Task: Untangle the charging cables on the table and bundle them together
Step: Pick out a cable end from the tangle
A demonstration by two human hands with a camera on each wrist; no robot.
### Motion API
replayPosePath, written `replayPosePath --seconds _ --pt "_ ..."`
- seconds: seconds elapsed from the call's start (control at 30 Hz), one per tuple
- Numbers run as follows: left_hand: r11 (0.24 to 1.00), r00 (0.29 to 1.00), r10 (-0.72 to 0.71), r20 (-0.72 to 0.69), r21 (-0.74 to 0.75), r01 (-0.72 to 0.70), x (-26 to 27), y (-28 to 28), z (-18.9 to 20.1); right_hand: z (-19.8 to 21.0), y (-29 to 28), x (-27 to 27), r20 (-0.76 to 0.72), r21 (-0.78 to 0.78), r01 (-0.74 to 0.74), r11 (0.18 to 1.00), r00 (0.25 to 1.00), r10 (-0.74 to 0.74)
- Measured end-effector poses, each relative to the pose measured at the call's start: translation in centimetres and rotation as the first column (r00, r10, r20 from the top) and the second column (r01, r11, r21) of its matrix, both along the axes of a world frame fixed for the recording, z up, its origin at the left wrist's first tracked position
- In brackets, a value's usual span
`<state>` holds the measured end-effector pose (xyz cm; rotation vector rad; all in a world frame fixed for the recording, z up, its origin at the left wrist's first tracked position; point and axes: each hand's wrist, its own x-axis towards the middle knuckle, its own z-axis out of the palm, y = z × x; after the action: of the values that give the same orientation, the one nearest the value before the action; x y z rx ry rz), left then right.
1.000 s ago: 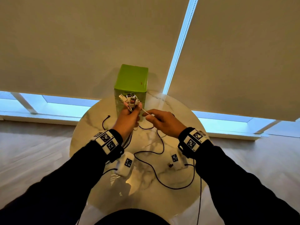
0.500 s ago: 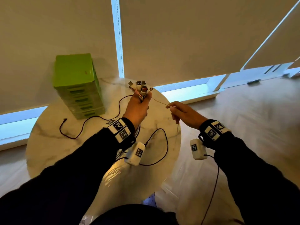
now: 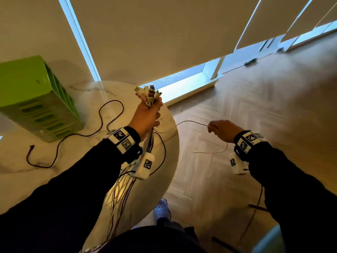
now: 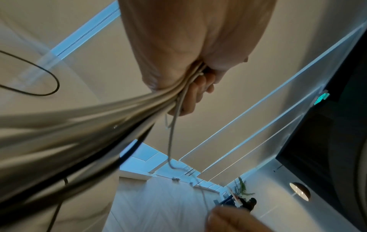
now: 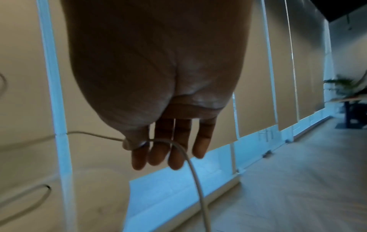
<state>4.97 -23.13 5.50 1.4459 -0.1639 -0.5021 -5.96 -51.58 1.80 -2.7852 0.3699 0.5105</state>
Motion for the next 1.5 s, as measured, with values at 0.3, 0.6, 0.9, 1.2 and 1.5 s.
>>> replayPosePath --seconds 0.3,0.6,0.9,1.2,1.5 --pt "0.995 0.997 -0.067 -0.029 -0.079 0.065 -1.9 -2.5 -0.8 -0.8 9.5 1.3 0.151 0.213 -0.241 0.947 0.965 0.212" --pt "0.999 0.996 0.013 0.091 0.034 -0.016 -0.8 -2.2 -1.4 0.4 13.0 2.1 0.198 0.462 -0.303 0.833 0.951 0.236" --pt "0.98 0.976 0.08 0.204 0.165 -0.115 0.2 -0.7 -2.0 2.6 9.2 2.0 0.407 0.372 -0.272 0.888 0.907 0.107" --pt "0.985 0.99 0.139 -0.006 -0.107 -0.138 1.2 1.4 -0.4 -4.1 0.9 1.4 -0.367 -0.178 -0.044 0.983 0.93 -0.025" --pt "0.982 0.996 -0.087 -0.032 -0.173 0.08 -0.2 1.3 1.0 1.0 12.4 4.3 0.12 0.537 -0.302 0.787 0.951 0.283"
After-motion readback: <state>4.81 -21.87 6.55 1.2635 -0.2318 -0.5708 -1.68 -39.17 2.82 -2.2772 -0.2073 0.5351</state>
